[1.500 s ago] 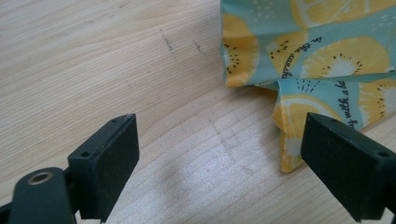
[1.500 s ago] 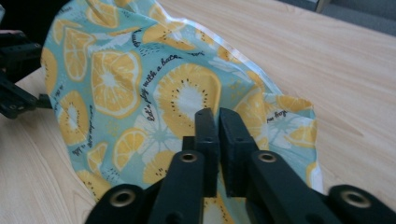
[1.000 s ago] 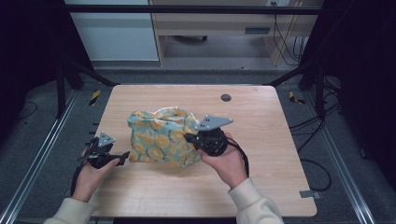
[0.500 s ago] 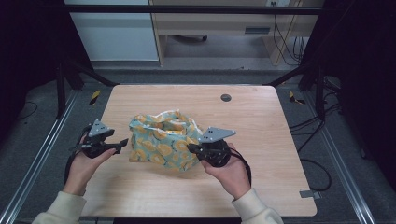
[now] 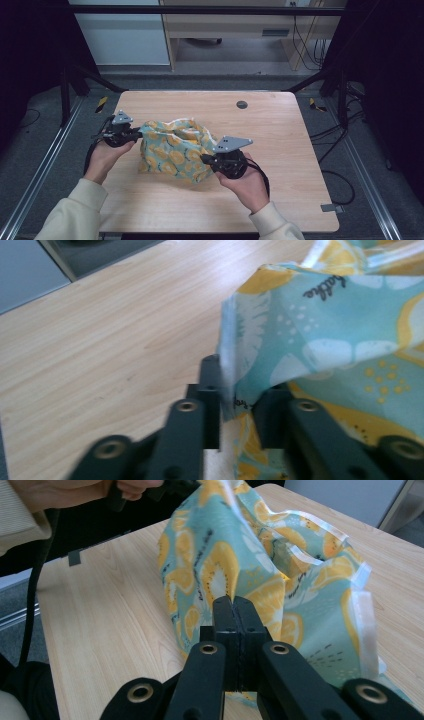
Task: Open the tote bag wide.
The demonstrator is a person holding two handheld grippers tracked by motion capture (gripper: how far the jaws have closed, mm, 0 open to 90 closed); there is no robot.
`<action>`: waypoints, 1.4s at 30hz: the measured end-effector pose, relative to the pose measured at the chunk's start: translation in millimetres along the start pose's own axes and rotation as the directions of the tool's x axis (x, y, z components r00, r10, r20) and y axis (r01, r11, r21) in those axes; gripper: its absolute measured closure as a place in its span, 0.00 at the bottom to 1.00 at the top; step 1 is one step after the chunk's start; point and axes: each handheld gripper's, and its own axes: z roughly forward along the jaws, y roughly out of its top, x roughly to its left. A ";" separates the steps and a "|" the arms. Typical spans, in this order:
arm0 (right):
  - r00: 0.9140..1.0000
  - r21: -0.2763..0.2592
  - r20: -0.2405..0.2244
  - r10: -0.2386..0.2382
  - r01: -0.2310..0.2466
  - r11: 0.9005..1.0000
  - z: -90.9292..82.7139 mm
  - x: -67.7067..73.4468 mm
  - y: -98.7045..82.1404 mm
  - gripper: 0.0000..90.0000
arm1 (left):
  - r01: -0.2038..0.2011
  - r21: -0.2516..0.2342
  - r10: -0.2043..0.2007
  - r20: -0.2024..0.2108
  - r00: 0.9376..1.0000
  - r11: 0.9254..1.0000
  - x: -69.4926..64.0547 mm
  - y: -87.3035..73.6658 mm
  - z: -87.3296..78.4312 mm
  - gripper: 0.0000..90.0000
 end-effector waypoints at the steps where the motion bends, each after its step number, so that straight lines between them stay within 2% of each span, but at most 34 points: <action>1: 1.000 0.000 0.000 -0.001 0.001 1.000 -1.8 1.1 0.3 1.00 | 0.012 -0.015 -0.012 0.002 1.000 1.000 0.8 2.6 -1.6 0.97; 3: 1.000 -0.003 -0.005 -0.008 0.008 1.000 -5.6 4.1 0.2 1.00 | 0.025 -0.043 -0.025 0.002 1.000 0.999 0.2 7.9 -7.6 0.99; 7: 1.000 0.009 -0.017 -0.025 0.025 1.000 -11.3 14.4 -4.5 1.00 | 0.004 -0.093 -0.005 -0.003 1.000 0.996 -8.8 13.7 -24.9 1.00; 11: 0.999 0.039 -0.031 -0.031 0.032 0.999 -12.6 25.4 -17.2 1.00 | -0.012 -0.140 0.015 0.015 1.000 0.990 -19.5 13.1 -43.9 1.00; 16: 0.999 0.071 -0.021 -0.024 0.025 0.997 -10.4 27.5 -29.5 1.00 | -0.046 -0.150 0.053 0.039 0.998 0.988 -32.2 5.8 -60.4 1.00; 19: 1.000 0.072 0.012 0.000 -0.001 0.997 -10.2 19.5 -31.8 0.88 | -0.055 -0.150 0.062 0.045 0.997 0.987 -34.4 1.9 -65.2 1.00; 22: 1.000 0.064 0.025 0.013 -0.014 0.998 -12.4 13.9 -29.6 0.83 | -0.063 -0.150 0.071 0.045 0.996 0.987 -34.5 0.4 -67.7 1.00; 27: 0.998 0.036 0.056 0.014 -0.016 0.999 -20.9 5.4 -14.2 0.71 | -0.072 -0.146 0.080 0.050 0.996 0.987 -34.1 0.2 -69.9 1.00; 31: 0.996 0.026 0.092 0.016 -0.019 0.999 -26.4 -5.8 0.2 0.69 | -0.083 -0.139 0.091 0.054 0.994 0.987 -35.6 0.4 -69.1 1.00; 35: 0.991 0.047 0.129 0.019 -0.025 0.999 -22.7 -22.5 13.6 0.67 | -0.088 -0.132 0.096 0.054 0.994 0.987 -35.8 1.1 -69.1 1.00; 42: 0.986 0.127 0.164 0.037 -0.058 0.990 1.7 -54.7 32.6 0.64 | -0.099 -0.120 0.106 0.057 0.993 0.988 -36.8 0.7 -68.2 1.00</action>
